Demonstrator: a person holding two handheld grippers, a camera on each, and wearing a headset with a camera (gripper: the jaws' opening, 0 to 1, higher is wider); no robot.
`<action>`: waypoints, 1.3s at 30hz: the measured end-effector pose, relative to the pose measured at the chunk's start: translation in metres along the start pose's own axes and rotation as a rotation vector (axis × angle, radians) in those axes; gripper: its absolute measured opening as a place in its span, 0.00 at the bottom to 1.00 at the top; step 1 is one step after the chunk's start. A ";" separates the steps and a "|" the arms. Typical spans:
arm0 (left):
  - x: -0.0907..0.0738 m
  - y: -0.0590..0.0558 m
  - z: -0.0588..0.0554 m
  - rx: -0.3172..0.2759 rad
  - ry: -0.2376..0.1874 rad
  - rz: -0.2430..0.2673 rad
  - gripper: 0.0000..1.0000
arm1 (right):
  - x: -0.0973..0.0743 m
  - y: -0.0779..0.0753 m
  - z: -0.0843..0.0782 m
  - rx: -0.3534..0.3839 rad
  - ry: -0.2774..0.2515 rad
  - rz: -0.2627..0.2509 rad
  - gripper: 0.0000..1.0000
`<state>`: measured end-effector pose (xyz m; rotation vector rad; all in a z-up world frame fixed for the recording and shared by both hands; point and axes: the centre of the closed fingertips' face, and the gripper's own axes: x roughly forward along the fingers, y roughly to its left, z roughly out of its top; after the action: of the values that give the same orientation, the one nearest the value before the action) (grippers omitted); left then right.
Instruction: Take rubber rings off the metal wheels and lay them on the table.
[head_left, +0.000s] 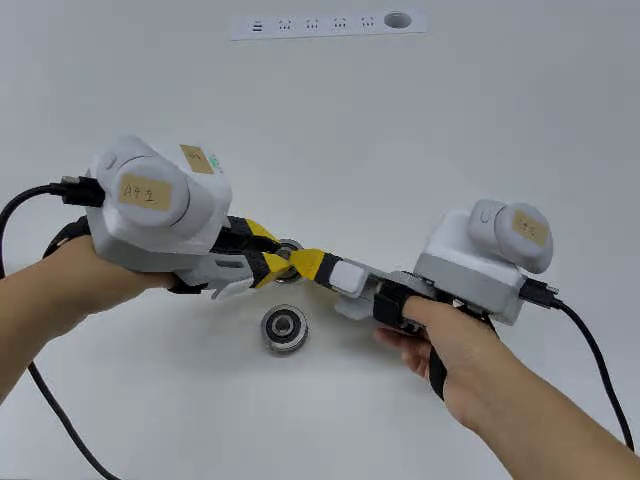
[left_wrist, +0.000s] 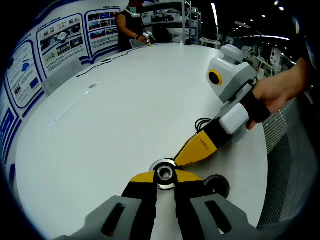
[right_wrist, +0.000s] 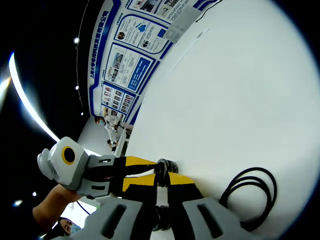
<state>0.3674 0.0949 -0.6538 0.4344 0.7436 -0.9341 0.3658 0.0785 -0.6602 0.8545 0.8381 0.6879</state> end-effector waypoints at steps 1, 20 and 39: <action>0.000 0.000 0.000 0.001 0.000 0.000 0.12 | 0.000 -0.001 0.000 -0.005 0.001 -0.007 0.05; 0.000 0.000 0.000 0.001 0.001 -0.002 0.12 | -0.001 0.002 0.002 -0.006 0.006 -0.040 0.01; 0.000 -0.001 -0.001 -0.002 -0.007 0.002 0.12 | 0.003 0.007 0.001 -0.085 0.013 -0.050 0.01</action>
<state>0.3662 0.0953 -0.6541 0.4295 0.7376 -0.9321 0.3669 0.0835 -0.6547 0.7505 0.8336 0.6809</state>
